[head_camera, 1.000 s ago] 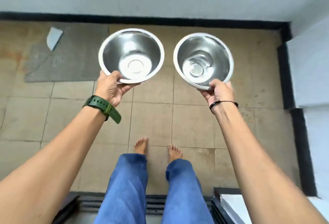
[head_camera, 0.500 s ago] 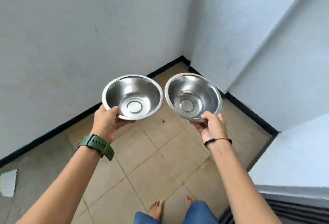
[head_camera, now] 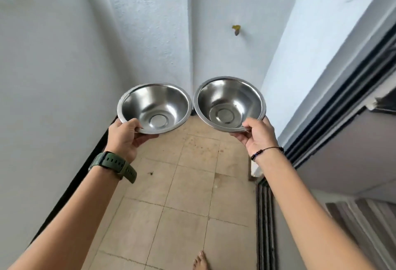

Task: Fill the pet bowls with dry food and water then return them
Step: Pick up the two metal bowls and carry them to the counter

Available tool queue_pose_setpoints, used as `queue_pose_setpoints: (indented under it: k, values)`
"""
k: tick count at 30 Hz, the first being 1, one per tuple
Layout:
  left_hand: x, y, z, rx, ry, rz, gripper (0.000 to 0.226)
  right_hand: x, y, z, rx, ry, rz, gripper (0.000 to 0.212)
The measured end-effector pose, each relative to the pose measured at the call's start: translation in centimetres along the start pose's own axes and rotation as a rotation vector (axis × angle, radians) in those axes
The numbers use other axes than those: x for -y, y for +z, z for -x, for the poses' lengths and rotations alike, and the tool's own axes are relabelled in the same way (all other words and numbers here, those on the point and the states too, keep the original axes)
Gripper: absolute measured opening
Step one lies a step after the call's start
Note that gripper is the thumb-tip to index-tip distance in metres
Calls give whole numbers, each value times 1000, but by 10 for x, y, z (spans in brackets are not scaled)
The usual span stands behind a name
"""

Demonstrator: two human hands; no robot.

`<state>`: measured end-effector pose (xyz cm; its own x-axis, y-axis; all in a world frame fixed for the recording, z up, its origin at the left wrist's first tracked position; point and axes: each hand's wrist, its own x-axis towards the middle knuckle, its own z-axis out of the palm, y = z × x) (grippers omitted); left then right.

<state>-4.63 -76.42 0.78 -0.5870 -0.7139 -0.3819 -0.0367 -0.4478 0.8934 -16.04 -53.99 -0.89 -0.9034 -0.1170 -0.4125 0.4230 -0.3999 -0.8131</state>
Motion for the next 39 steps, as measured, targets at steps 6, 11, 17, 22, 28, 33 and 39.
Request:
queue_pose_setpoints:
  k: [6, 11, 17, 22, 28, 33, 39]
  values:
    - [23, 67, 42, 216, -83, -106, 26, 38, -74, 41, -169, -143, -50, 31]
    - [59, 134, 78, 406, -170, -143, 22, 67, -141, 74, -371, -240, -105, 28]
    - [97, 219, 116, 659, -260, -209, 26, 104, -214, 98, -636, -345, -238, 30]
    - [115, 292, 162, 846, -244, -256, 30, 141, -272, 117, -763, -433, -295, 29]
    - [148, 382, 223, 931, -294, -252, 25, 188, -354, 113, -859, -463, -316, 27]
    - [191, 461, 266, 945, -319, -249, 28, 232, -439, 89, -834, -471, -343, 28]
    - [248, 562, 320, 854, -308, -162, 33, 298, -552, 55, -760, -412, -329, 30]
